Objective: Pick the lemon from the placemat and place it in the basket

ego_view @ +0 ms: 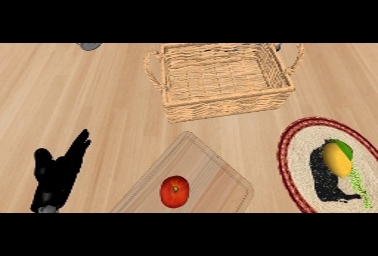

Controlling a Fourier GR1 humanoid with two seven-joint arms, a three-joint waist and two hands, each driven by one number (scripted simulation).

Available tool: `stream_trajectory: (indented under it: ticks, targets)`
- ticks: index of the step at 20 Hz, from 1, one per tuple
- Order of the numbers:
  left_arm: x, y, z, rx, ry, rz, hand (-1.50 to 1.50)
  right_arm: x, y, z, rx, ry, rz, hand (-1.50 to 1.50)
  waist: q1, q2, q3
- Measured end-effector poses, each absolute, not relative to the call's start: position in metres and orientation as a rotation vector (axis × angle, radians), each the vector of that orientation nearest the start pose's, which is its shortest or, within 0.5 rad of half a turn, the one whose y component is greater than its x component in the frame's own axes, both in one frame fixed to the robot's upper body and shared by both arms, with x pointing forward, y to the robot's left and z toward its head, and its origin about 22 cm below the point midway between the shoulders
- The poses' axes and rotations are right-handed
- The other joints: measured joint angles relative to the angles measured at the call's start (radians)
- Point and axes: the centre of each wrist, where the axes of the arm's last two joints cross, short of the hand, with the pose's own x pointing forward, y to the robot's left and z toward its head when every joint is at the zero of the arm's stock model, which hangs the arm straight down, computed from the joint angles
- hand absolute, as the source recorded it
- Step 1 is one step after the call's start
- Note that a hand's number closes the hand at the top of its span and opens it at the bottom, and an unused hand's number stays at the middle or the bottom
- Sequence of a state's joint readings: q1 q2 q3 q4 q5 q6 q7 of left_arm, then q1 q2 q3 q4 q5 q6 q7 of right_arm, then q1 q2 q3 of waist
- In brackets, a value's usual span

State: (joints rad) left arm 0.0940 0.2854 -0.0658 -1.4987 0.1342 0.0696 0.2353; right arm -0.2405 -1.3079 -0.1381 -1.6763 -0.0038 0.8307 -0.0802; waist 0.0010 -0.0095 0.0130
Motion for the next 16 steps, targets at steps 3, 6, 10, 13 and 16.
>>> stream_trajectory:
  ticks: [3, 6, 10, 13, 16]
  targets:
    - [0.212, 0.293, -0.022, 0.168, -1.170, -0.057, 0.00, 0.253, -0.392, 0.291, -0.531, -1.199, 1.518, -1.50, -0.002, -0.001, 0.001]
    - [0.212, 0.295, -0.021, 0.157, -1.167, -0.060, 0.00, 0.255, -0.388, 0.269, -0.524, -1.208, 1.514, -1.50, 0.000, -0.001, 0.001]
    - [0.212, 0.292, -0.025, 0.158, -1.192, -0.060, 0.00, 0.257, -0.383, 0.243, -0.543, -1.185, 1.528, -1.50, 0.004, -0.001, 0.004]
    - [0.213, 0.288, -0.025, 0.163, -1.188, -0.065, 0.00, 0.259, -0.383, 0.228, -0.557, -1.156, 1.542, -1.50, 0.006, -0.001, 0.004]
    - [0.213, 0.291, -0.023, 0.158, -1.181, -0.064, 0.00, 0.259, -0.385, 0.210, -0.558, -1.140, 1.540, -1.50, 0.006, 0.000, 0.003]
